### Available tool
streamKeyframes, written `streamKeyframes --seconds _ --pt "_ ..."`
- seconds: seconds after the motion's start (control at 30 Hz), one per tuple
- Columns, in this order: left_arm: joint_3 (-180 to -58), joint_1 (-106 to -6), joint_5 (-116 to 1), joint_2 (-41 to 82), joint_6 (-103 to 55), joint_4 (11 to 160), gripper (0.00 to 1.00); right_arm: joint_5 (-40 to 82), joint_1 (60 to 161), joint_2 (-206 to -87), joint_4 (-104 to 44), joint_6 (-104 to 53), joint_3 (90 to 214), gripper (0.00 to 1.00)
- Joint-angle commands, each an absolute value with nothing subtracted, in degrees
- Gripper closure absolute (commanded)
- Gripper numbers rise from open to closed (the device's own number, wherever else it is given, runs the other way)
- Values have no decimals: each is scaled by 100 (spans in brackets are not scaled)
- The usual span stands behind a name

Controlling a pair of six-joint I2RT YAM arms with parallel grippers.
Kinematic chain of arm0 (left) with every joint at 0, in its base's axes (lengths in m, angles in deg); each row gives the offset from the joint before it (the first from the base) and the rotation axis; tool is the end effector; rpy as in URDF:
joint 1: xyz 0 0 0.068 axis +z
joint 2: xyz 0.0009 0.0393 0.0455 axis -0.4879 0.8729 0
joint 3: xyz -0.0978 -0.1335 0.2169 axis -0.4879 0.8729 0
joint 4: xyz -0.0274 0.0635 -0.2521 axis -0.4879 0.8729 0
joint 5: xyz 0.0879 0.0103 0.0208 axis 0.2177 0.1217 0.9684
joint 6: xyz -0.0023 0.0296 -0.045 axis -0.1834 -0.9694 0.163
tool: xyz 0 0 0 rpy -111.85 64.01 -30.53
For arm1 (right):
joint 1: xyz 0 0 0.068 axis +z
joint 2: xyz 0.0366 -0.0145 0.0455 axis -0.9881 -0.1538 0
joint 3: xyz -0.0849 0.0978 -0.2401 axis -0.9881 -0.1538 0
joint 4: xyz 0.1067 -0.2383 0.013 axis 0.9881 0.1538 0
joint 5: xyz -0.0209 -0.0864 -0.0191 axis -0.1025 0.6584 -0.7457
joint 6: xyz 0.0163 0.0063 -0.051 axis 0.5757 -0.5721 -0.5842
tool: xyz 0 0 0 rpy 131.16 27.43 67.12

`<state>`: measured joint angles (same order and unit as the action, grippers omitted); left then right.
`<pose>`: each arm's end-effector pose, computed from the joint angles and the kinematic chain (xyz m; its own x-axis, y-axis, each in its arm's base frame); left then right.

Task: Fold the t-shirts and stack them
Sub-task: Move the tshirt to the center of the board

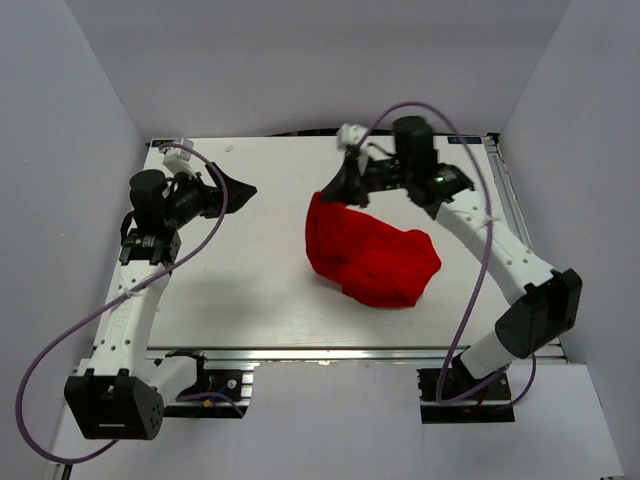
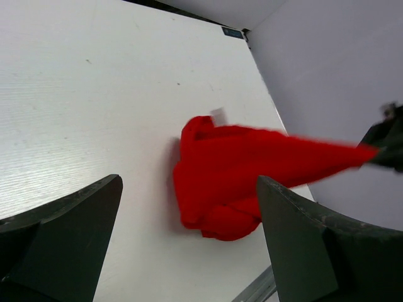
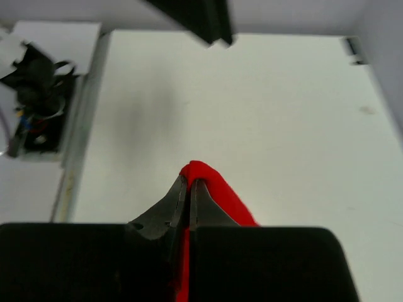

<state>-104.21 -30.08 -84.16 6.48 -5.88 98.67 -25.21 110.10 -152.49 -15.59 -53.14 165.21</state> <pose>0.2429 -0.0242 0.3596 -0.5092 -0.3956 -0.7643 0.3614 0.7077 -0.6071 0.2850 0.1904 0.4231 0.1579 -0.1534 -0.9755 -0.9814 0.0851 -0.1722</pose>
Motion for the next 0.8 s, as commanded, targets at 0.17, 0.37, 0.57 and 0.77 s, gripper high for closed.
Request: streamKeyframes --seconds 0.17,0.37,0.57,0.77 --pt "-10545 -3017 -7730 -4 -1032 10695 2 -1969 12648 -16580 -268 -6249 17152 100" --pt "-10484 -3017 -7529 -162 -1147 11029 2 -1705 13150 -17451 -170 -6144 17671 100" --pt "-10440 -3017 -7335 -302 -1234 11302 2 -1468 13634 -18022 -223 -6012 17882 100" --pt "-10387 -3017 -7405 -303 -1182 11337 2 -1336 13775 -18348 -329 -5774 18242 47"
